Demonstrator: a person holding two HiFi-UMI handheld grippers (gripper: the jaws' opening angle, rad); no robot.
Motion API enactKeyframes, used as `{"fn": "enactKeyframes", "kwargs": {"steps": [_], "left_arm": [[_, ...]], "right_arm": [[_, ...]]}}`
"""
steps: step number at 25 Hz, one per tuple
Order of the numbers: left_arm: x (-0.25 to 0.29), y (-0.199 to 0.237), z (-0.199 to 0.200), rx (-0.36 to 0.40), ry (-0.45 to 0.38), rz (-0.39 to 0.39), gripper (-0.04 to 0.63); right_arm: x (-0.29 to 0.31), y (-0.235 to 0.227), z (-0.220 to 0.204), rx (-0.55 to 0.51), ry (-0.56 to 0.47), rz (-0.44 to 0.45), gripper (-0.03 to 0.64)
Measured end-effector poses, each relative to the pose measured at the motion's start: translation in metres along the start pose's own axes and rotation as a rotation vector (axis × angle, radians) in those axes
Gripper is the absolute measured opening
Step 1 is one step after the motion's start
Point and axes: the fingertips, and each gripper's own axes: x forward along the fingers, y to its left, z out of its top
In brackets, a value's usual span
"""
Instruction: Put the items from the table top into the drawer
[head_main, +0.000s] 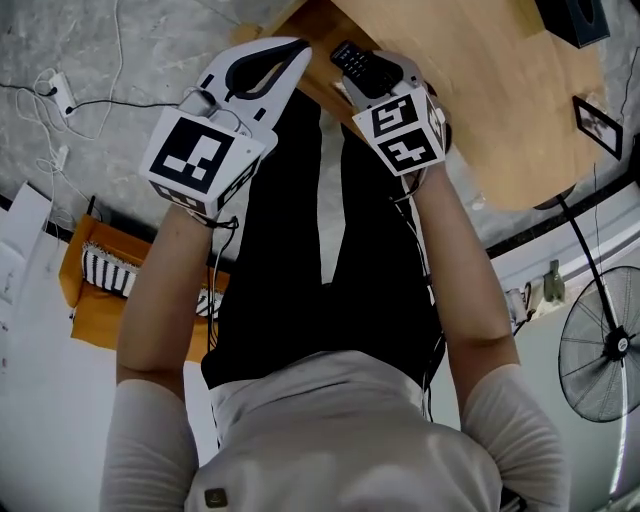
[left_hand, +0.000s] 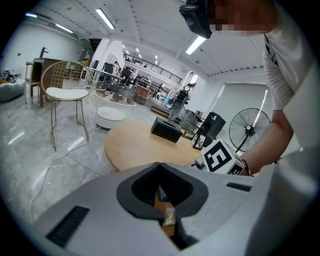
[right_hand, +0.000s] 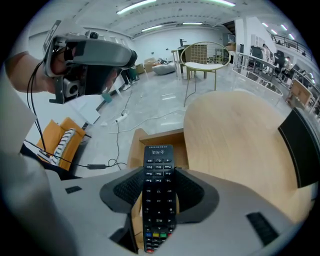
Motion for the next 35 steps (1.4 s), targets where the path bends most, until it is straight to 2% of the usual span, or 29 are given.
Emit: {"fn": "enactKeyframes", "kwargs": {"steps": [17, 21, 25, 27, 35], "left_arm": [[0.006, 0.025, -0.041, -0.058, -0.007, 0.005, 0.009], [0.005, 0.026, -0.044, -0.047, 0.004, -0.004, 0.009], [0.007, 0.025, -0.045, -0.047, 0.01, -0.003, 0.009], [0.008, 0.022, -0.043, -0.044, 0.014, -0.003, 0.009], [-0.001, 0.012, -0.009, -0.007, 0.003, -0.001, 0.009]], "right_arm": [[0.089, 0.021, -0.043, 0.024, 0.054, -0.029, 0.207], [0.099, 0.021, -0.051, 0.014, 0.073, -0.033, 0.207], [0.1, 0.02, -0.058, 0.042, 0.096, -0.033, 0.212], [0.096, 0.019, -0.059, 0.046, 0.097, -0.033, 0.234], [0.057, 0.014, -0.031, 0.038, 0.04, -0.05, 0.238]]}}
